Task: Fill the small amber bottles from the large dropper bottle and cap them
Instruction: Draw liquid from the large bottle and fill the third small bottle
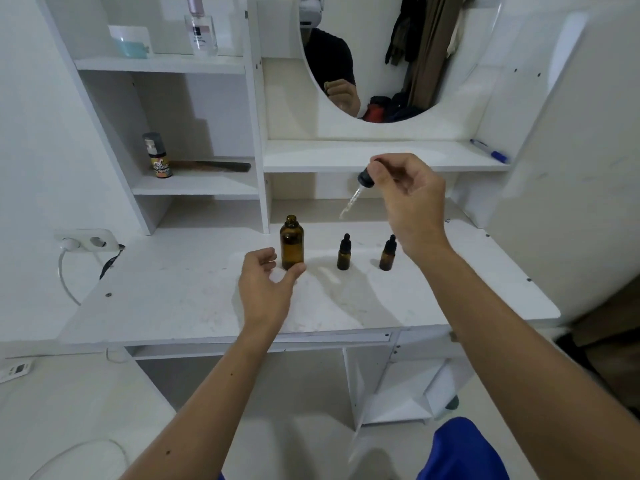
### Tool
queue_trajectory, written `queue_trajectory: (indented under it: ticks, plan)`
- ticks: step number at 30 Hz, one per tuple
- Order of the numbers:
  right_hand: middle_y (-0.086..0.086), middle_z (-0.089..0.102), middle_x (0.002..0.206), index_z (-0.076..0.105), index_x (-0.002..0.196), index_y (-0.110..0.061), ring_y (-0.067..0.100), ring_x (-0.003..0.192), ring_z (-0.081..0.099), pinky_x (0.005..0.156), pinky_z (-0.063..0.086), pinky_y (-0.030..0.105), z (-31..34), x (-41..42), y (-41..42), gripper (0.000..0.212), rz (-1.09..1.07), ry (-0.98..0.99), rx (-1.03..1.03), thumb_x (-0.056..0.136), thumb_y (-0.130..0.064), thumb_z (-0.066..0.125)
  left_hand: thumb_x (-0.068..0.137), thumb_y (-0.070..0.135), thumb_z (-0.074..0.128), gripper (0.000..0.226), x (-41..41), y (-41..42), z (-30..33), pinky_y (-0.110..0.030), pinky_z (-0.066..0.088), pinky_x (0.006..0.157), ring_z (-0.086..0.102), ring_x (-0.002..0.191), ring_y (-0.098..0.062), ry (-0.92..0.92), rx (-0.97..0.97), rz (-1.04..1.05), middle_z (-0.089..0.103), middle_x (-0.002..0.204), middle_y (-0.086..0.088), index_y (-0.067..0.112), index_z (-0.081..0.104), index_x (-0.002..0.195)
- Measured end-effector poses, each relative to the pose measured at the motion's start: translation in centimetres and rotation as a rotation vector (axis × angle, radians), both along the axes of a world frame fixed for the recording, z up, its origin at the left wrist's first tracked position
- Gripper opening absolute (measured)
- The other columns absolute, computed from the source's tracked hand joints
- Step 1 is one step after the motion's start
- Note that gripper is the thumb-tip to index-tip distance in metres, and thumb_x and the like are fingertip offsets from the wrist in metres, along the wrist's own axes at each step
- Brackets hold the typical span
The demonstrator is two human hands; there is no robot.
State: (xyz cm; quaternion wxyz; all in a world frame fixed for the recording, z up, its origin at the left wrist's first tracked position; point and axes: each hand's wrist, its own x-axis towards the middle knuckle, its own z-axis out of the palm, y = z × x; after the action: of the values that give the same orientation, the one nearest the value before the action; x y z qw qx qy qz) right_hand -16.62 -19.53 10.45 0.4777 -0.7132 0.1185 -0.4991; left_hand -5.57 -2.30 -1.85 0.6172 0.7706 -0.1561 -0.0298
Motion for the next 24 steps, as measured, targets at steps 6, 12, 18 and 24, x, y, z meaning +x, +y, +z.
queue_trajectory:
  ticks: [6, 12, 18, 24]
  plan:
    - [-0.009, 0.078, 0.096, 0.073, 0.100, -0.026, 0.006, 0.094, 0.076, 0.094, 0.058, 0.022, -1.6, -6.6, -4.5, 0.010, -0.178, 0.057, 0.062, 0.099, -0.016, 0.075, 0.078, 0.036, 0.089, 0.050, -5.6, -2.5, -0.3, -0.025, 0.053, 0.091, 0.065, 0.102, -0.012, -0.044, -0.031, -0.147, 0.068, 0.109, 0.006, 0.022, 0.061, 0.117]
    - [-0.008, 0.080, 0.089, 0.073, 0.101, -0.018, 0.011, 0.091, 0.079, 0.093, 0.061, 0.029, -2.9, -11.1, -8.7, 0.004, -0.267, 0.060, 0.093, 0.099, -0.015, 0.075, 0.082, 0.034, 0.087, 0.050, -10.3, -8.5, -0.9, -0.021, 0.055, 0.097, 0.066, 0.108, -0.005, -0.091, 0.038, -0.487, 0.070, 0.115, 0.010, 0.021, 0.064, 0.123]
    - [-0.006, 0.081, 0.089, 0.073, 0.100, -0.024, 0.016, 0.093, 0.079, 0.098, 0.061, 0.040, -4.3, -11.8, -10.5, 0.006, -0.273, 0.082, 0.119, 0.099, -0.018, 0.075, 0.090, 0.045, 0.077, 0.085, -11.9, -14.5, -0.8, -0.035, 0.034, 0.122, 0.039, 0.148, -0.016, -0.183, 0.246, -0.615, 0.042, 0.162, 0.003, 0.019, 0.035, 0.159]
    - [0.000, 0.082, 0.091, 0.073, 0.104, -0.017, 0.018, 0.093, 0.079, 0.100, 0.060, 0.044, -4.9, -10.6, -11.0, 0.004, -0.251, 0.083, 0.127, 0.100, -0.018, 0.074, 0.100, 0.035, 0.066, 0.074, -11.7, -18.1, -0.3, -0.035, 0.030, 0.122, 0.034, 0.152, -0.018, -0.167, 0.249, -0.590, 0.036, 0.165, 0.000, 0.015, 0.028, 0.161]
